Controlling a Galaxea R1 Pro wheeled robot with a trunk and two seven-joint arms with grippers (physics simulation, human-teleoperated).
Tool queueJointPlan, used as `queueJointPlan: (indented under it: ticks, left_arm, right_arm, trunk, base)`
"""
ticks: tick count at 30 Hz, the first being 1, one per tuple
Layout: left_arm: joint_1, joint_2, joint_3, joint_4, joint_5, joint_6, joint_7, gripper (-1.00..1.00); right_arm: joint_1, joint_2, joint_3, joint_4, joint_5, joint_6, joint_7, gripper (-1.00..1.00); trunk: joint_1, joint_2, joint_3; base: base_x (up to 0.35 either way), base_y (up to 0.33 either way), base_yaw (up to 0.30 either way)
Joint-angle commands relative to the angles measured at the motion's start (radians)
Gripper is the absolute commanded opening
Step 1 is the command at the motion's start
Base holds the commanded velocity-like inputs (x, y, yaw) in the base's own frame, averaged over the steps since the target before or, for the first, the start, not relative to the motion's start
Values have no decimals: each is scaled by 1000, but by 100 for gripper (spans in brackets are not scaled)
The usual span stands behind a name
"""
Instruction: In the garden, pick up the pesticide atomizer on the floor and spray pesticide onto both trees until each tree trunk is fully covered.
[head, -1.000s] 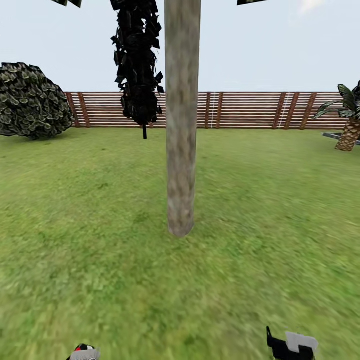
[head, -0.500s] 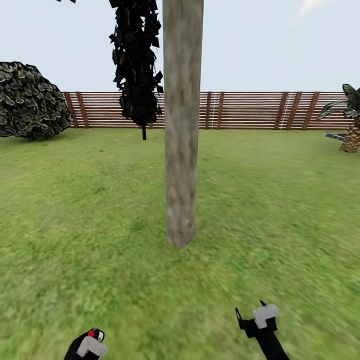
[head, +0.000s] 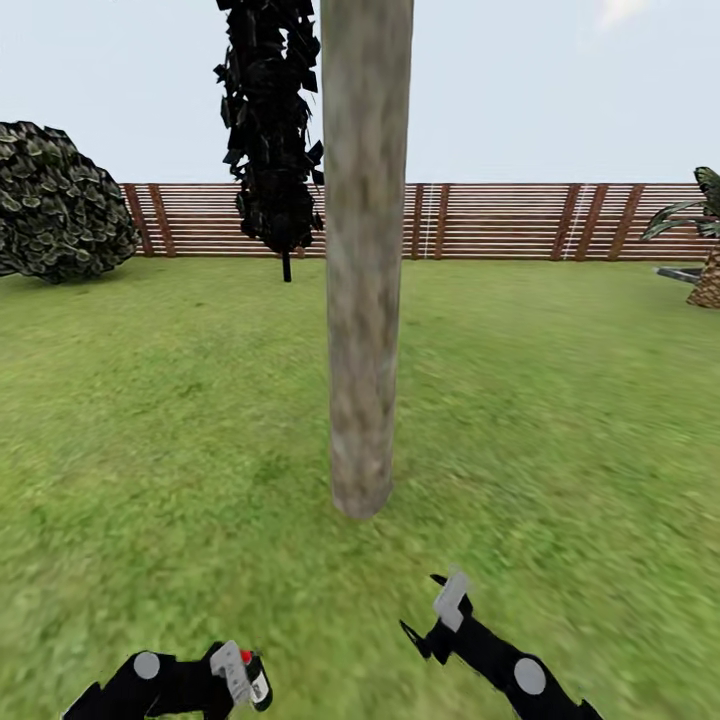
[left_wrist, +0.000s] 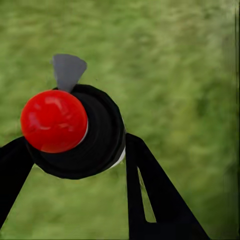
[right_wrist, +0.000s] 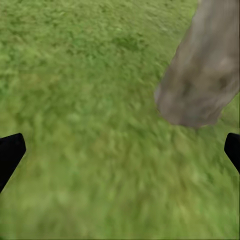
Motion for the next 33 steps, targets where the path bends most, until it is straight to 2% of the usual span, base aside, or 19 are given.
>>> queueJointPlan:
  ticks: [1, 4, 7, 10, 13, 18, 22, 25, 28, 33]
  left_arm:
    - [-16, -1, 2, -1, -17, -9, -40, -100]
    - [-56, 0, 0, -2, -27, -9, -170, -100]
    - [-80, 1, -1, -3, -55, -9, -252, -100]
    - [-97, 2, -2, -4, -97, -8, -292, -100]
    - [-104, 1, -2, -4, -131, -5, -307, -100]
    - [-109, -1, -1, -5, -142, 0, -311, -100]
    - [-126, -5, -1, -5, -143, 53, -313, -100]
    - [-137, -19, -3, -5, -144, 87, -314, -100]
    - [-143, -48, -11, -7, -146, 102, -315, -100]
    - [-154, -80, -52, -33, -147, 111, -315, -100]
  right_arm:
    - [-16, -1, 2, -1, 9, 14, 47, 100]
    - [-55, 0, 2, -3, 8, 84, 206, 100]
    - [-81, 0, 3, -4, 8, 114, 295, 100]
    - [-93, -1, 3, -6, 7, 125, 330, 100]
    - [-105, -1, 3, -15, 7, 129, 349, 100]
    - [-110, -2, 3, -36, 6, 131, 371, 100]
    - [-111, -2, 3, -47, 6, 132, 377, 100]
    - [-111, -2, 4, -52, 6, 133, 379, 100]
    - [-111, -1, 6, -53, 6, 133, 392, 100]
    - [-111, 21, 7, -60, 9, 133, 462, 100]
  trunk:
    - [0, 0, -1]
    - [0, 0, -1]
    - [0, 0, -1]
    - [0, 0, -1]
    - [0, 0, -1]
    - [0, 0, -1]
    - [0, 0, -1]
    - [0, 0, -1]
    - [0, 0, -1]
    - [0, 0, -1]
  base:
    - [336, 0, 0]
    - [301, 0, 0]
    - [152, 0, 0]
    - [50, 0, 0]
    - [15, 0, 0]
    - [3, 0, 0]
    - [0, 0, 0]
    - [0, 0, 0]
    - [0, 0, 0]
    - [0, 0, 0]
